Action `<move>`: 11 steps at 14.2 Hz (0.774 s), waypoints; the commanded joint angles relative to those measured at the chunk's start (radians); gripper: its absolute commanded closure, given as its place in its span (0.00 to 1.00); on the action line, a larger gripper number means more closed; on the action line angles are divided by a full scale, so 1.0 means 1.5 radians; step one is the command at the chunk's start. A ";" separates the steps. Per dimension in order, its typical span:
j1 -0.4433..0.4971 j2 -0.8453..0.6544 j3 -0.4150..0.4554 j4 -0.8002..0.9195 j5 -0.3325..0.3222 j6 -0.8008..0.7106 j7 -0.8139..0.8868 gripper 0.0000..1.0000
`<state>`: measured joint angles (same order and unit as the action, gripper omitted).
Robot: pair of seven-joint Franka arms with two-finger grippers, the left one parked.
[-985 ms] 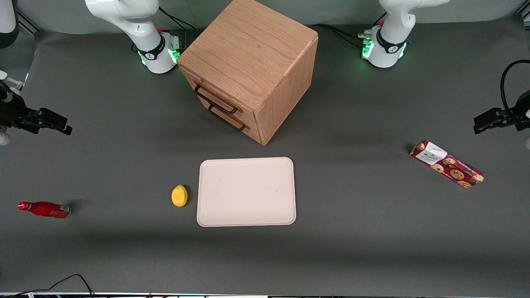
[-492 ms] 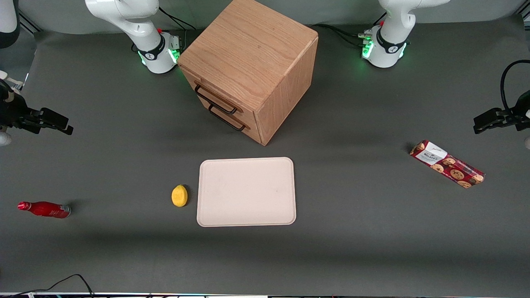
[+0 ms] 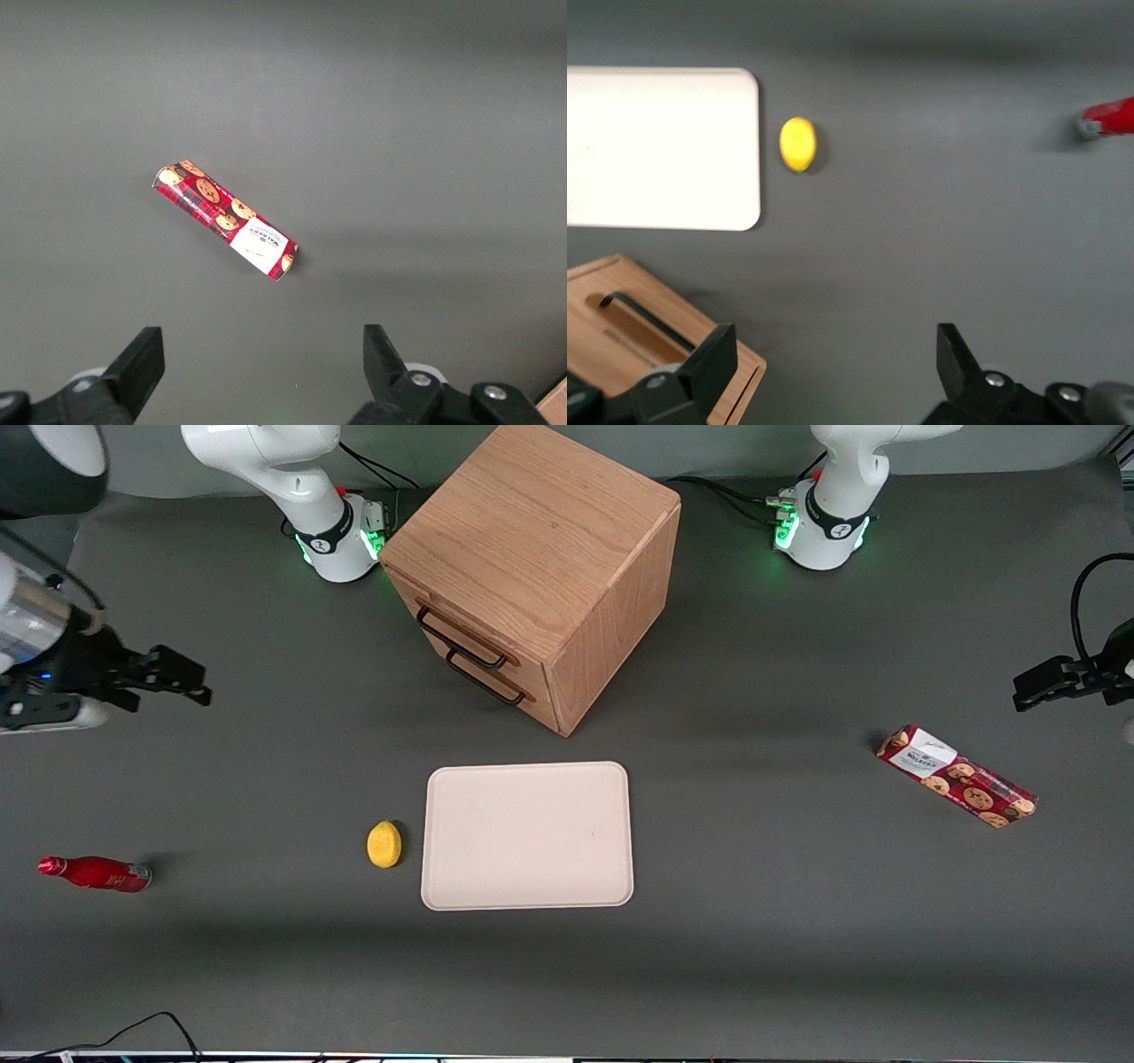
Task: Open upper drawer
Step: 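Move the right gripper toward the upper drawer's black handle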
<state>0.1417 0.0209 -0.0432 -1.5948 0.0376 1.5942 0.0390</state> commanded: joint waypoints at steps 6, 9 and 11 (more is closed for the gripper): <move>0.150 0.010 -0.009 0.020 0.022 -0.043 0.009 0.00; 0.178 0.015 -0.011 0.019 0.048 -0.043 0.007 0.00; 0.191 0.017 -0.011 0.019 0.049 -0.043 0.008 0.00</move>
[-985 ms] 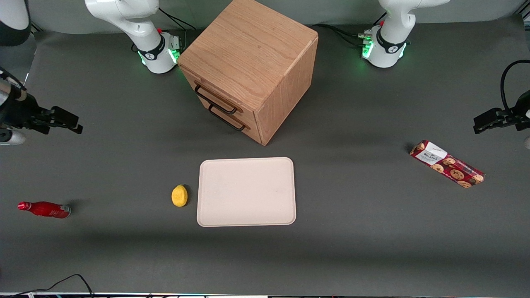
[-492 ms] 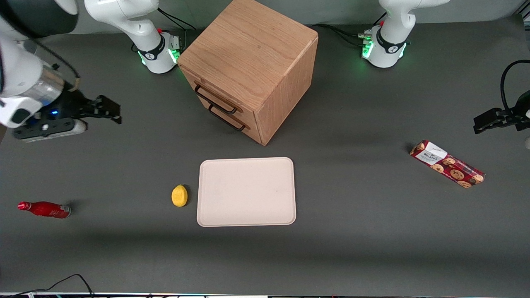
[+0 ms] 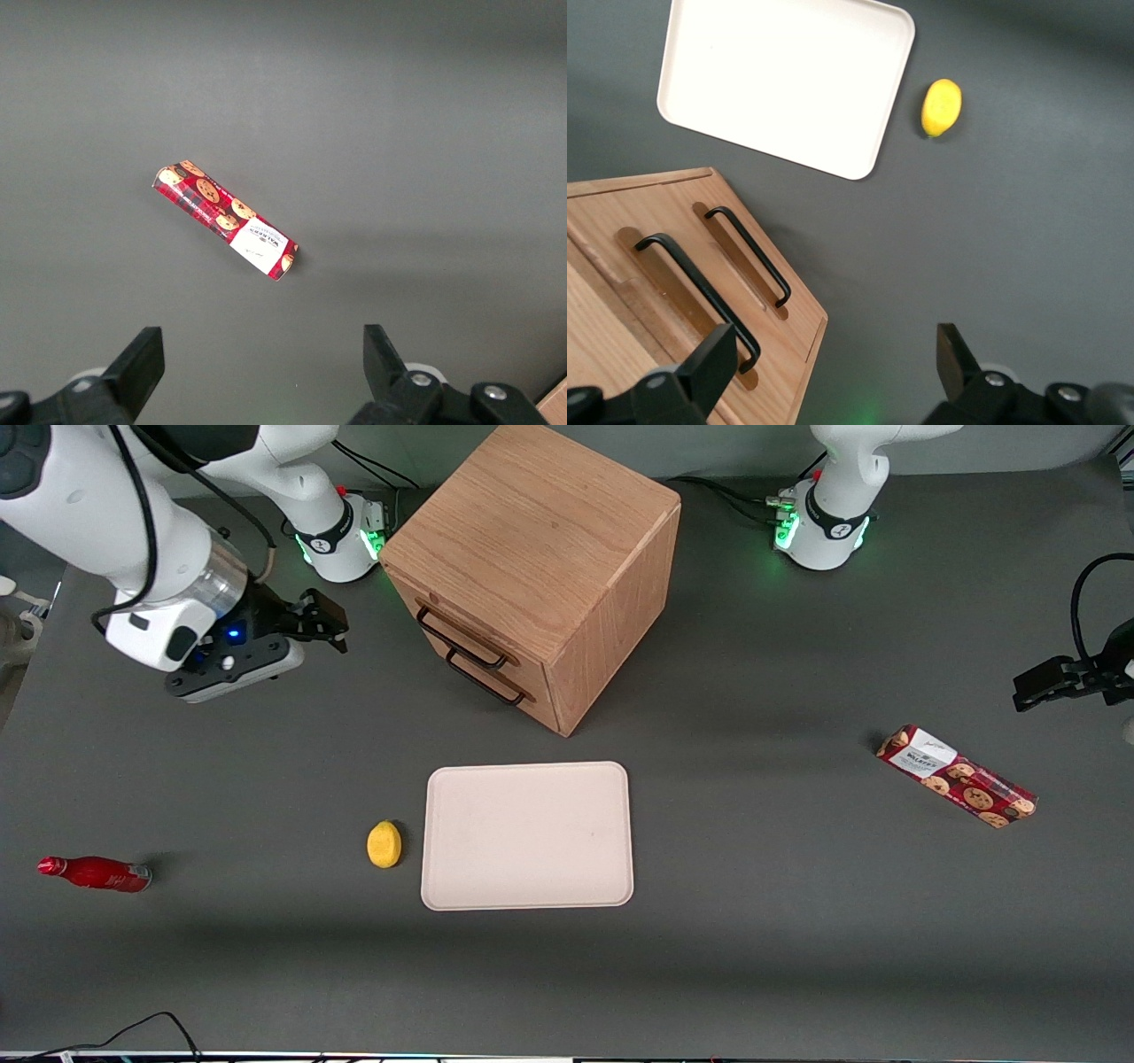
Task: Open upper drawer
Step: 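Move the right gripper toward the upper drawer's black handle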
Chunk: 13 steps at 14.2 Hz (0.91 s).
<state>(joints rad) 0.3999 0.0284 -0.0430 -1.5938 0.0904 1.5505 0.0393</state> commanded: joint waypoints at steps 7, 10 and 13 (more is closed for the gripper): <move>0.077 0.034 -0.010 0.020 0.040 -0.018 -0.008 0.00; 0.118 0.039 -0.013 0.020 0.040 -0.014 -0.008 0.00; 0.136 0.043 -0.012 0.021 0.041 -0.011 -0.008 0.00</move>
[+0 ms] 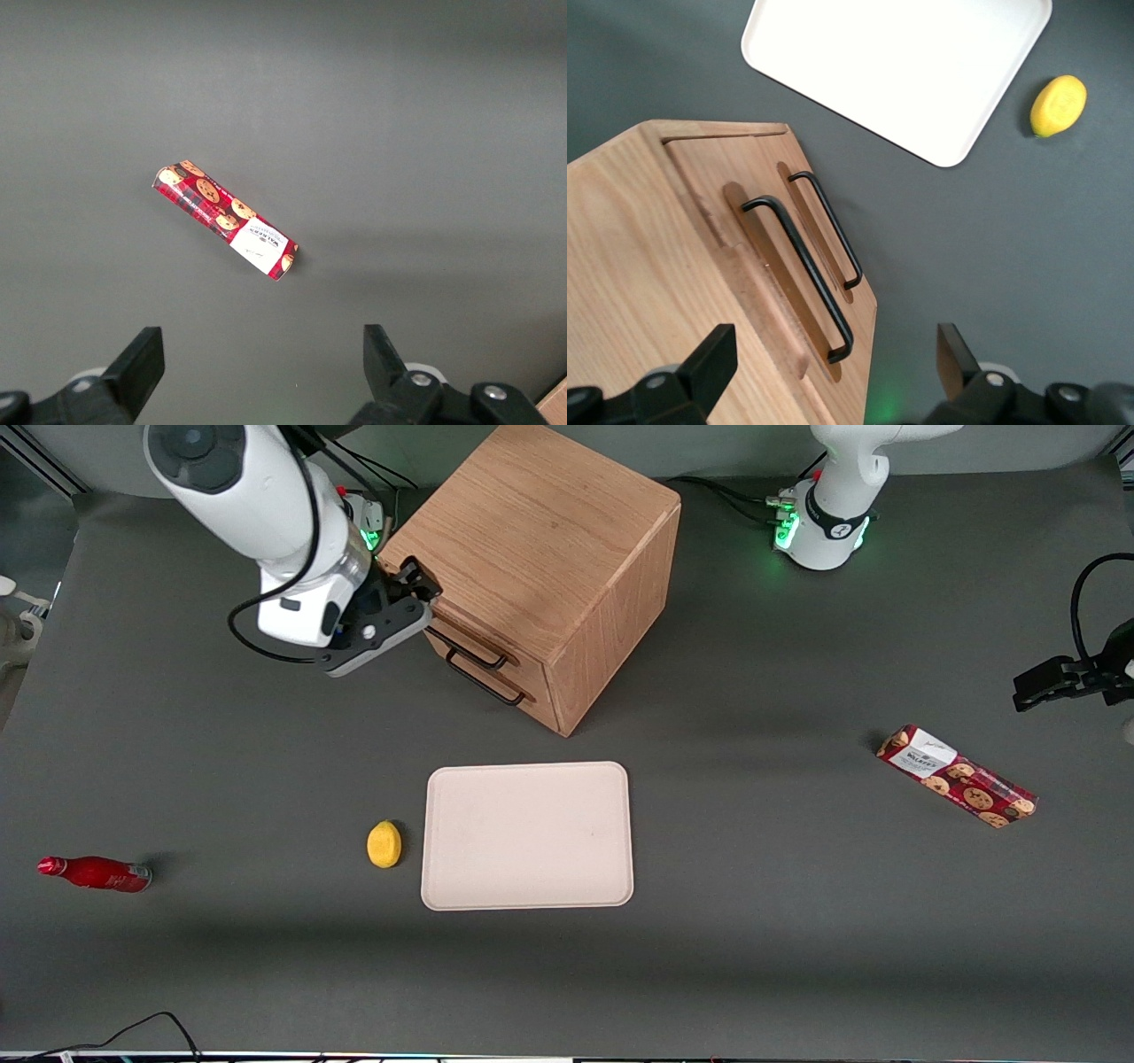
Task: Open upper drawer
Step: 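Move the right gripper toward the upper drawer's black handle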
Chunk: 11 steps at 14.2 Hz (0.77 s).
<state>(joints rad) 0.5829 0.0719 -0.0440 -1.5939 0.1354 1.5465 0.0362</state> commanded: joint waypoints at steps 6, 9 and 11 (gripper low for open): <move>0.009 0.057 -0.032 0.019 0.078 -0.007 -0.067 0.00; 0.007 0.081 -0.034 0.019 0.084 -0.006 -0.162 0.00; 0.009 0.089 -0.034 0.019 0.084 -0.005 -0.185 0.00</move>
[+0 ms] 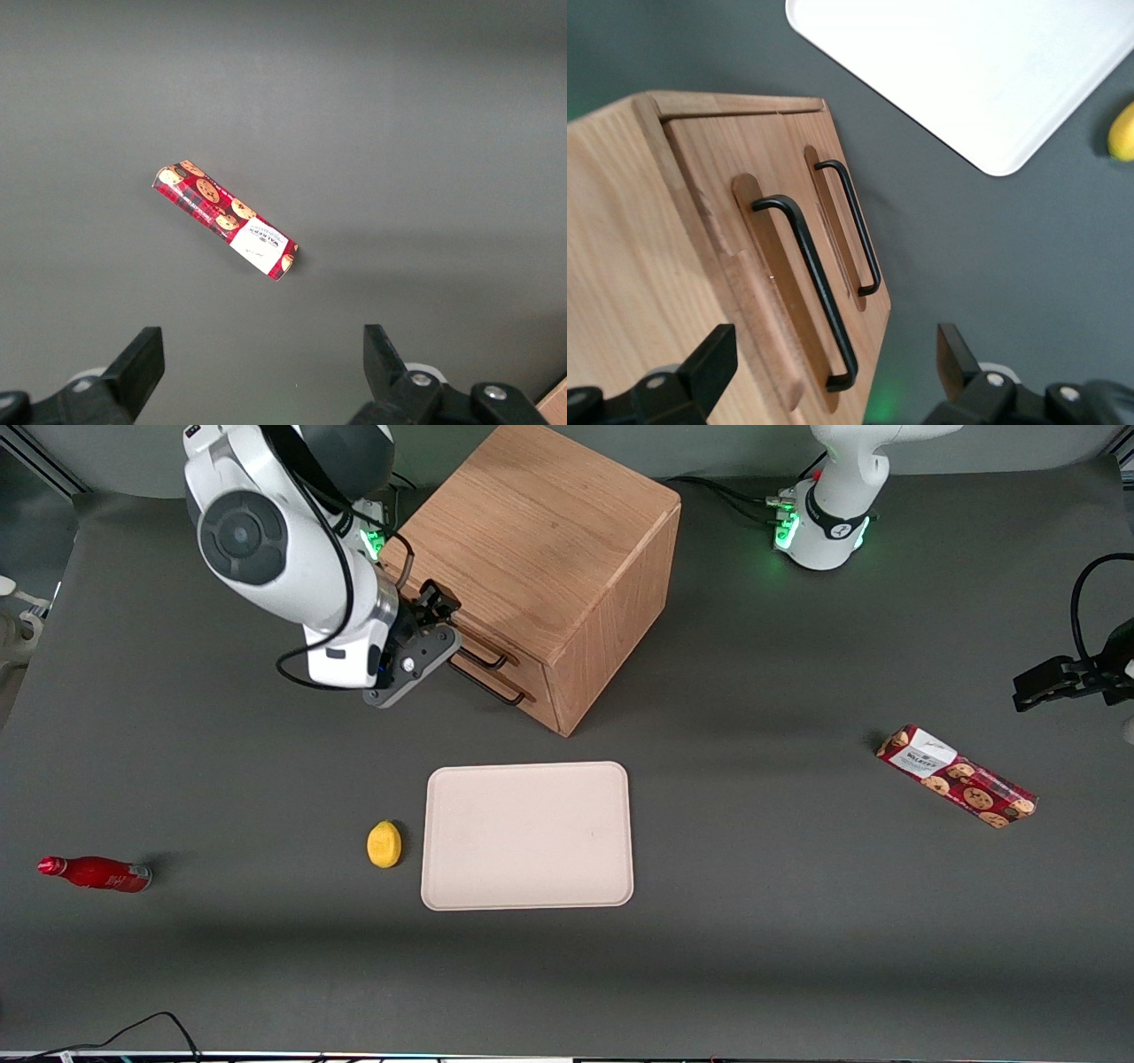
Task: Open upper drawer
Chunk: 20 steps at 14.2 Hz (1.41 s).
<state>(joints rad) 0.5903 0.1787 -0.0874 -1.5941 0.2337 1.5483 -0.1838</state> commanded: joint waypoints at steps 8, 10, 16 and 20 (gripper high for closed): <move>0.002 0.045 -0.005 0.001 0.020 -0.008 -0.133 0.00; -0.002 0.063 -0.006 0.001 0.030 -0.009 -0.168 0.00; 0.000 0.067 -0.009 -0.031 0.033 0.004 -0.163 0.00; 0.006 0.068 -0.009 -0.049 0.034 0.005 -0.165 0.00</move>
<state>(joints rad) 0.5894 0.2833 -0.0902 -1.6494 0.2569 1.5486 -0.4038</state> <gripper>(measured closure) 0.000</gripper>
